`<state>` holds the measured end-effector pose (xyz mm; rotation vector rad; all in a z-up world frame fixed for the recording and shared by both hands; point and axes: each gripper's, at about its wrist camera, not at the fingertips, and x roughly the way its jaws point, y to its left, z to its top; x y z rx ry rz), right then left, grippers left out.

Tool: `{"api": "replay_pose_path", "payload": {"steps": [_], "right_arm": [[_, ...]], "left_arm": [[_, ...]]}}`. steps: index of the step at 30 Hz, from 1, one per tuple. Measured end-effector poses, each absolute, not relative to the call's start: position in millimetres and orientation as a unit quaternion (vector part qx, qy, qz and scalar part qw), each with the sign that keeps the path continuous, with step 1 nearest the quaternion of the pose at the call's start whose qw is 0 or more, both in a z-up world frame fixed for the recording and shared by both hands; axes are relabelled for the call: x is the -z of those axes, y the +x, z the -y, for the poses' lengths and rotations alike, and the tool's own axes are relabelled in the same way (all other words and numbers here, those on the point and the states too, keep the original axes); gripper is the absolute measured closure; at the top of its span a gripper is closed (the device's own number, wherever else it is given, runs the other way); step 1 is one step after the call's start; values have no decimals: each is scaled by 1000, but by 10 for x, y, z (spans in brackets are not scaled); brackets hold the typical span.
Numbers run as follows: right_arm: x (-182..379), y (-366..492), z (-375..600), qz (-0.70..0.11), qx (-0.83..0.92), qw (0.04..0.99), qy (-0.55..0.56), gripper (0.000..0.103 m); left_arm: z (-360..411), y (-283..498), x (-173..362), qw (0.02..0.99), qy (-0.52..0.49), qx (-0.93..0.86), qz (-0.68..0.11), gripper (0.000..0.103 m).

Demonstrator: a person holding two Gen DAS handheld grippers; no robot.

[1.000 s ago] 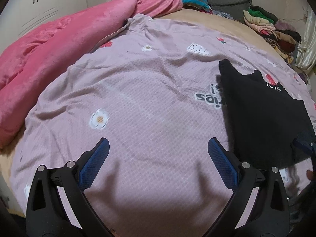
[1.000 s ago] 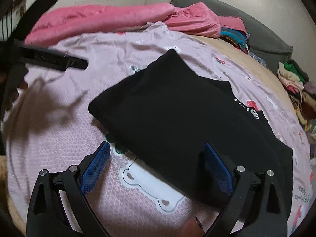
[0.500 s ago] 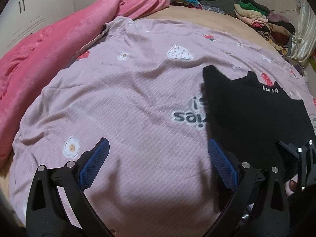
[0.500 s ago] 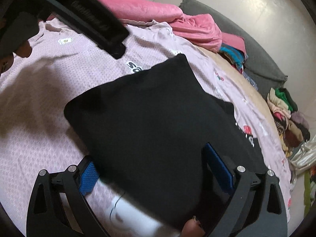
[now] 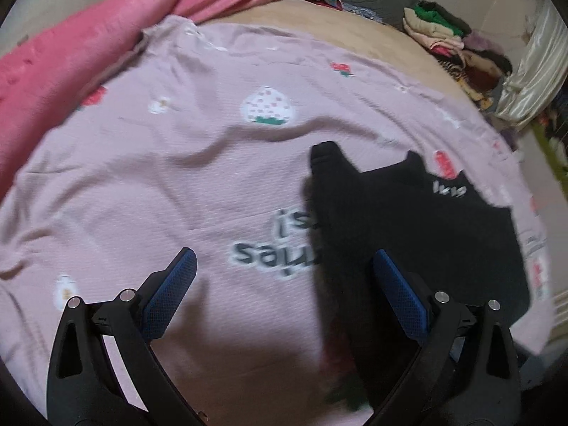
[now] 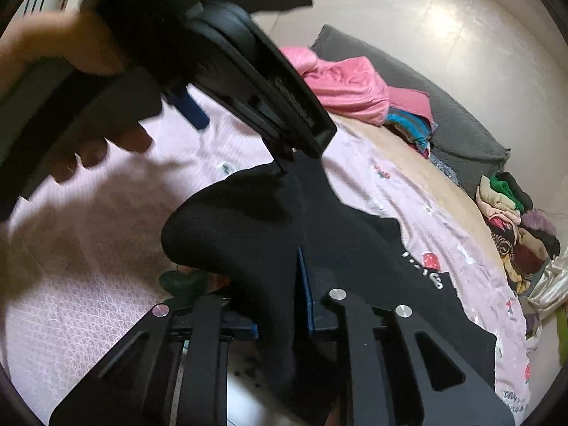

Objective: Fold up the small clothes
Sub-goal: 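Grasp the folded black sweatshirt's edge with the right gripper and lift it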

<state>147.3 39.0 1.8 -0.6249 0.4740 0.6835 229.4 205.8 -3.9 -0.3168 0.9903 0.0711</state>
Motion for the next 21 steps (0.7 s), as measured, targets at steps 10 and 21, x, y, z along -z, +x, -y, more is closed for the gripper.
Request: {"api": "replay_pose_path", "payload": {"steps": [10,21], "right_arm": [[-212,1433,-145,-226,-332,881,-252,90],[-205,1388,-130,-231,-334,883,-236,89]], "left_arm": [[-1896,2667,185,839,-213,18,-499,10],[-1661,2808,294,828,-245,74,-499,88]]}}
